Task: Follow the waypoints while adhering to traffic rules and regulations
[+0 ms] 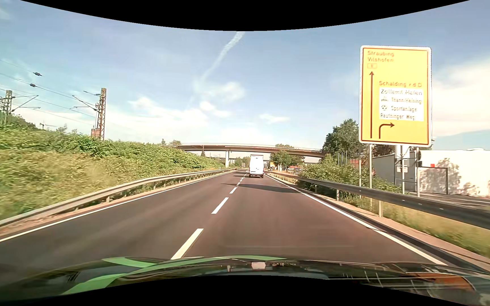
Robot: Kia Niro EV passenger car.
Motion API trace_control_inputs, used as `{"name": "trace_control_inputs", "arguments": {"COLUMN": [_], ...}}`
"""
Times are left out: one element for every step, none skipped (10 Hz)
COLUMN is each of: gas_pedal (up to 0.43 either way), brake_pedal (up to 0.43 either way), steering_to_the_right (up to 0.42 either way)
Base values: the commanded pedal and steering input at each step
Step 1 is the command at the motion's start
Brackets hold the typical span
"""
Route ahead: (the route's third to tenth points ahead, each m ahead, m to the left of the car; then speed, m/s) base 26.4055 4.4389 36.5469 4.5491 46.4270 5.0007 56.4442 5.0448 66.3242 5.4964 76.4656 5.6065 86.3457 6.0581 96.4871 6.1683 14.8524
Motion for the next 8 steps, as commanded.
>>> {"name": "trace_control_inputs", "arguments": {"gas_pedal": [0.067,0.067,0.067,0.067,0.079,0.079,0.079,0.079], "brake_pedal": [0.000,0.000,0.000,0.000,0.000,0.000,0.000,0.000], "steering_to_the_right": [-0.004,-0.004,-0.004,-0.004,-0.004,-0.004,-0.004,-0.004]}}
